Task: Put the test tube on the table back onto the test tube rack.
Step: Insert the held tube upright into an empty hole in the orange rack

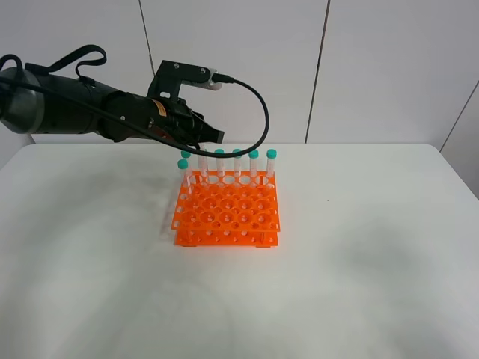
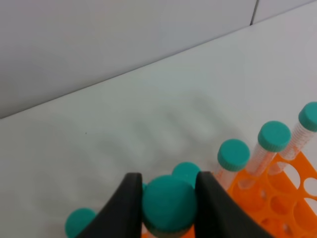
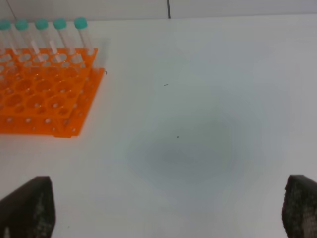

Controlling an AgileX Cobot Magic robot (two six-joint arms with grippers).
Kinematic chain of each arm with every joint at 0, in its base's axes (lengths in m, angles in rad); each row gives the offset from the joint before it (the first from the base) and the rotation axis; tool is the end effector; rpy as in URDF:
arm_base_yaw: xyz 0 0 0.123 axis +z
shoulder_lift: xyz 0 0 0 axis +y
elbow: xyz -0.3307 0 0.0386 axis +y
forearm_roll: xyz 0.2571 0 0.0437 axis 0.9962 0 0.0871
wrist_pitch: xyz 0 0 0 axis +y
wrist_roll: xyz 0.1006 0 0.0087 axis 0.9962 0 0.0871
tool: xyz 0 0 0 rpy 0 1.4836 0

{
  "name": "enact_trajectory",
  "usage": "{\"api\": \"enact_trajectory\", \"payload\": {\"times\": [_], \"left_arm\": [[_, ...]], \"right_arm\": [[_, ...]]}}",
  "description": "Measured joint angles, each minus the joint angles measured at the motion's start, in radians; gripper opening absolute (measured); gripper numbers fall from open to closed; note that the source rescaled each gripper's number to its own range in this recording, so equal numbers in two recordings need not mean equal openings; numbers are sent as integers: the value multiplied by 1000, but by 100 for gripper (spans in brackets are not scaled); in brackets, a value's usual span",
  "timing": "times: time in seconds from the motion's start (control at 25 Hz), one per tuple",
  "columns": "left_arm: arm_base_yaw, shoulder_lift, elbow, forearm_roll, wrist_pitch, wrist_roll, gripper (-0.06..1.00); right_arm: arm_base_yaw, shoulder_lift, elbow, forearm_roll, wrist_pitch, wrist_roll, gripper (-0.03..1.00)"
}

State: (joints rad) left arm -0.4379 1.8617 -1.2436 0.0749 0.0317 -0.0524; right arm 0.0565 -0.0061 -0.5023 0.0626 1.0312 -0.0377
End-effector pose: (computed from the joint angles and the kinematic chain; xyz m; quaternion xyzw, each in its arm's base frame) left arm 0.4095 -0.1915 0.2614 0.1992 0.8526 -0.0986 0.4729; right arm -0.0365 0.0034 0.2804 -0.0406 0.8418 0.0363 0.5370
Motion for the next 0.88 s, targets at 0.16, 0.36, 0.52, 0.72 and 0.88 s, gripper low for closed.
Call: {"api": "enact_trajectory", "payload": {"times": [0.16,0.36,0.52,0.72,0.88], "left_arm": [[-6,0,0,-4,0,0,0],[-18,0,28,-5,-23,0,0],[-18,0,61,-5,-59,9,0],[-18,2,61,-5,-81,31,0],[-17,27,61,-5,-86,43,0]], "right_arm": [[0,0,1,0,0,0,100],[0,0,1,0,0,0,100],[0,0,1,0,0,0,100],[0,0,1,0,0,0,100],[0,0,1,0,0,0,100]]}}
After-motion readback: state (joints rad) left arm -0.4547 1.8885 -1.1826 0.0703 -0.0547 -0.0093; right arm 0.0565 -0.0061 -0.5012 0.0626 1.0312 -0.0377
